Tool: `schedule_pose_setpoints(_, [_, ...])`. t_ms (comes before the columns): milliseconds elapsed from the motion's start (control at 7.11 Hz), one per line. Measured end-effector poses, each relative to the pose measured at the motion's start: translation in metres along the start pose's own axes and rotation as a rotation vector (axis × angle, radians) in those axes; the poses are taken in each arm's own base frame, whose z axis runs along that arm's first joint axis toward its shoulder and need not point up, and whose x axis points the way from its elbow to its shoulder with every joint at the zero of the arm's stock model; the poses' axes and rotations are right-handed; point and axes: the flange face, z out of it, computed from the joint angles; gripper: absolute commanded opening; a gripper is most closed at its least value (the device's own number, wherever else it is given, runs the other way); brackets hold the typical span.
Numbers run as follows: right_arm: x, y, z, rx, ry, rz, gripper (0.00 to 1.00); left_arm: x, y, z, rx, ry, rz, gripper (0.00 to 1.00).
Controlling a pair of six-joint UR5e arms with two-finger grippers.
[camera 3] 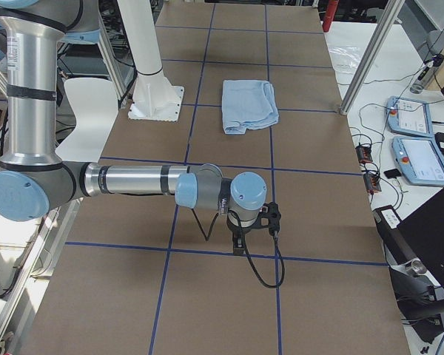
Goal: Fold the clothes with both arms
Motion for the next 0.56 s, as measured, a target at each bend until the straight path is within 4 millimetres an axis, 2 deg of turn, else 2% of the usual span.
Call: schedule_pose_setpoints(563, [0.0000,-0.0007,-0.0032,0.007,0.000,-0.001,1.00,-0.0010,-0.0002,0.0006,0.000,0.000,-0.038,0.99])
